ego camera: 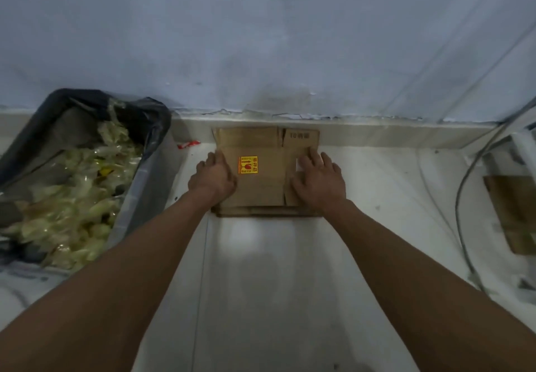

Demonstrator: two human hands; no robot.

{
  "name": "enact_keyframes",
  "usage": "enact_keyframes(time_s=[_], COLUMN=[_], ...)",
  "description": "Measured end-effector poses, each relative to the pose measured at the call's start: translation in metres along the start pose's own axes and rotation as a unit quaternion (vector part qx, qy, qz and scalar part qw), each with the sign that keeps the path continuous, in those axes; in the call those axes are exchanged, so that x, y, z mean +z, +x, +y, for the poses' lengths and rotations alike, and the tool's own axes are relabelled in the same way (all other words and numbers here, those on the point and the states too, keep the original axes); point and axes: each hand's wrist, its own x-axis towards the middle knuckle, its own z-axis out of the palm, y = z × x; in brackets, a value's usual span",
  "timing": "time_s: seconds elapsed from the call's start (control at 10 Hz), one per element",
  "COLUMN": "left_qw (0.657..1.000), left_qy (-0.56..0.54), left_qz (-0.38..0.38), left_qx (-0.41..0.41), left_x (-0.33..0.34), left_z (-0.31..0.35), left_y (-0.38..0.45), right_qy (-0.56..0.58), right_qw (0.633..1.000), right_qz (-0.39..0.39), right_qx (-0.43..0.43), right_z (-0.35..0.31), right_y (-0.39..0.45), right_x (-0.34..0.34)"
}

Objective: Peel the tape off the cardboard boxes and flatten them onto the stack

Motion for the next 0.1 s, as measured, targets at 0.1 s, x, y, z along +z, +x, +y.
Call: enact_keyframes(time_s=[0.1], left_qw=[0.999], left_qy=[0.017], left_qz=[-0.006], left_qx=[-0.047], left_x=[-0.0173], left_z=[0.0276], left_y=[-0.0131], right_qy=[-0.042], right_qw=[0.998], right_qz=[-0.054], right_qx=[0.0], right_z=[-0.005], right_y=[0.0051], right_x=[-0.0208])
